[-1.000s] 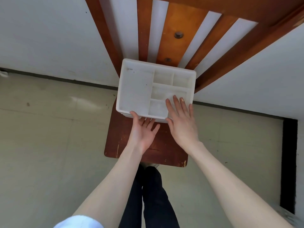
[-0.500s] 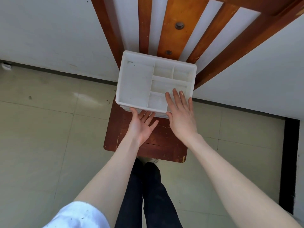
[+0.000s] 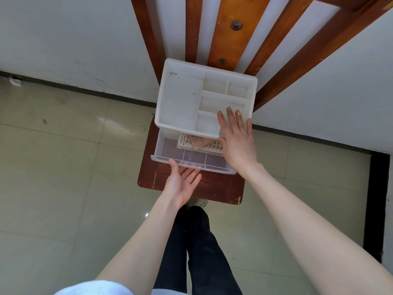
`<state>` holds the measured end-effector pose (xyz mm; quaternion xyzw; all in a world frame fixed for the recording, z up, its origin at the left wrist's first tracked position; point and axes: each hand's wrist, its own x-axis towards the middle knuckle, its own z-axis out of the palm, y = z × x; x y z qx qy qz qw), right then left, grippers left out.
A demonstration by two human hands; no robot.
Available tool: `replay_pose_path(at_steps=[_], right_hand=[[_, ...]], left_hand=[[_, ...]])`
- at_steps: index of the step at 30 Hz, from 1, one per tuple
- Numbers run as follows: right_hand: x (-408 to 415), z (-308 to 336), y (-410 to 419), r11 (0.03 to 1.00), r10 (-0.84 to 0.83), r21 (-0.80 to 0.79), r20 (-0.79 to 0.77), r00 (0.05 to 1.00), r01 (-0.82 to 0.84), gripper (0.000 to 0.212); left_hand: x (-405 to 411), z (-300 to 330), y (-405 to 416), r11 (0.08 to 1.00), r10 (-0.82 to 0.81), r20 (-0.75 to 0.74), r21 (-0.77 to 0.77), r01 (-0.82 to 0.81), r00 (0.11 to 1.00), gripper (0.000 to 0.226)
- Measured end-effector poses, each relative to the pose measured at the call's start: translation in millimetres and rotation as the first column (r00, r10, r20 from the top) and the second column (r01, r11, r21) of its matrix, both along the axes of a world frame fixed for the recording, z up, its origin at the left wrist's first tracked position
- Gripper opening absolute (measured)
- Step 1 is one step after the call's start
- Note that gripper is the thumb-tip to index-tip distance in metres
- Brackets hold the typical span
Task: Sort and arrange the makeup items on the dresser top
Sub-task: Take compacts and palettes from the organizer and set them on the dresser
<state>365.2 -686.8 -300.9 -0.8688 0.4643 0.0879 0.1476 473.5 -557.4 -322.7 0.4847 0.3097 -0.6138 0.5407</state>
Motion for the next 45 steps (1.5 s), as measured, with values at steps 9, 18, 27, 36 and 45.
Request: replay_pose_path(at_steps=[9, 18, 27, 36, 45], right_hand=[[1, -1, 2, 1.000, 0.003, -0.029, -0.025, 1.000, -0.004, 0.060], [0, 10, 22, 0.997, -0.059, -0.028, 0.203, 0.977, 0.066, 0.048], [5, -5, 68, 0.916, -0.251, 0.357, 0.151, 0.956, 0.184, 0.050], [30, -22, 67, 0.701, -0.596, 0.550, 0.105, 0.796, 0.453, 0.048], [52, -22, 76, 0.473, -0.776, 0.677, 0.017, 0.630, 0.564, 0.045]], left_hand=[[-3, -3, 33, 1.000, -0.013, -0.027, 0.021, 0.014, 1.000, 0.068], [22, 17, 37, 0.864, -0.491, 0.041, 0.149, 0.481, 0.870, 0.047], [39, 38, -11, 0.626, -0.698, 0.648, 0.346, 0.699, 0.304, 0.039], [30, 4, -30, 0.525, -0.767, 0.600, 0.381, 0.761, 0.229, 0.055], [38, 0, -35, 0.611, -0.763, 0.496, 0.345, 0.713, 0.414, 0.044]])
